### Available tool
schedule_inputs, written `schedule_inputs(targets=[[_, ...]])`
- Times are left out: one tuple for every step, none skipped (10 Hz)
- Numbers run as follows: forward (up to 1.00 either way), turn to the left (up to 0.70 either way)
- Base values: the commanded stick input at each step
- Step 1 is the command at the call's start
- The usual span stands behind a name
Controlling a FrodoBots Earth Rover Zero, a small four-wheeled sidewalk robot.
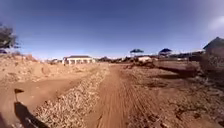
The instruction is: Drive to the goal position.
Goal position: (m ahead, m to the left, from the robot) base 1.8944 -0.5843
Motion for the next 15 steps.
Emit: schedule_inputs(targets=[[0.5, 0.0], [0.5, 0.0], [0.5, 0.0], [0.5, 0.0], [0.5, 0.0], [0.5, 0.0], [0.5, 0.0], [0.5, 0.0], [0.5, 0.0], [0.5, 0.0], [0.5, 0.0], [0.5, 0.0], [0.5, 0.0], [0.5, 0.0], [0.5, 0.0]])
